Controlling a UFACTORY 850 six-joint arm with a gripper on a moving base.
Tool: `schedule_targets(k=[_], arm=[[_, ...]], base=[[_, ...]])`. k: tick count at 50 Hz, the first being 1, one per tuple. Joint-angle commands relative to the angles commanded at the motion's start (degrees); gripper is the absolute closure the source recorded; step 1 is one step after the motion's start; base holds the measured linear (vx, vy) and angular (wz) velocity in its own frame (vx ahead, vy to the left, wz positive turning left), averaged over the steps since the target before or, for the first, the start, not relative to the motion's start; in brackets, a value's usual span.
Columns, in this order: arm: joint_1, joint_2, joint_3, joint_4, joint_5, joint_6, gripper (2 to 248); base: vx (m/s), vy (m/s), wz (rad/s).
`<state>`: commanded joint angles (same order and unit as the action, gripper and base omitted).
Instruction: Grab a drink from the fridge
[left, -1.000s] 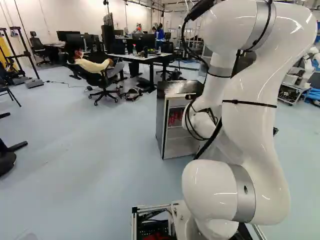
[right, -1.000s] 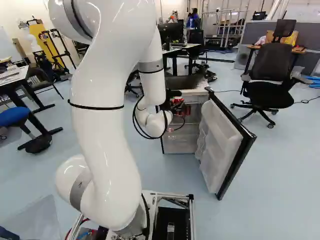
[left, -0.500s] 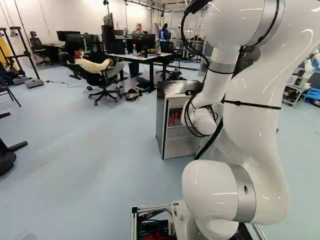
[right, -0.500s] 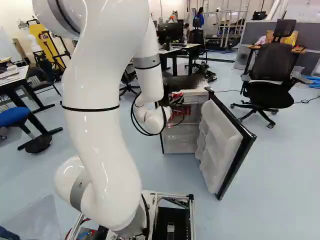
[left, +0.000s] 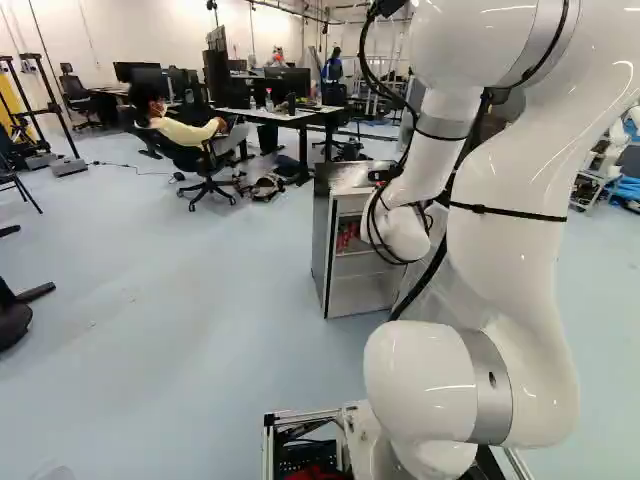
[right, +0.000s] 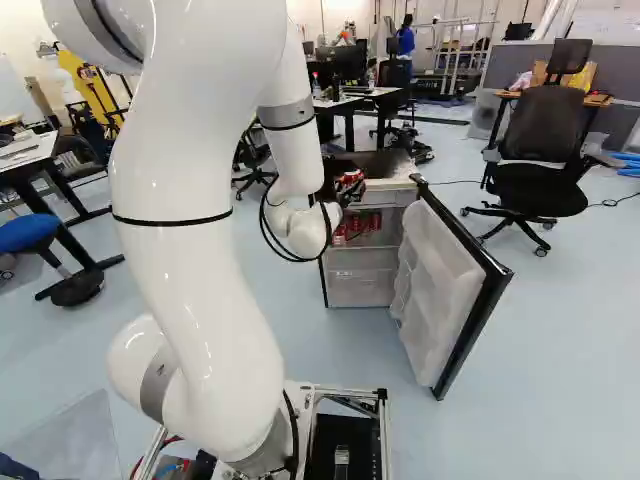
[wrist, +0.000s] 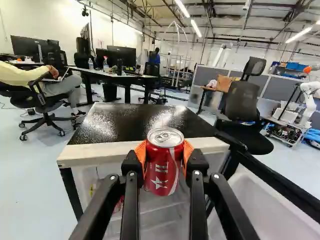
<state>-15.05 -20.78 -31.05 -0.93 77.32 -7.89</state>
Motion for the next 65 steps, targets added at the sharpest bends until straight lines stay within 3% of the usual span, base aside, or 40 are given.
schedule_targets(k=[35,65], arm=[[1.6,0.1,-5.5,0.0,0.0,0.0,156],[2.9,-4.9,-11.8,0.0,-0.8,0.0,156]], base=[[0.000,0.000,0.000],[0.000,0.000,0.000]])
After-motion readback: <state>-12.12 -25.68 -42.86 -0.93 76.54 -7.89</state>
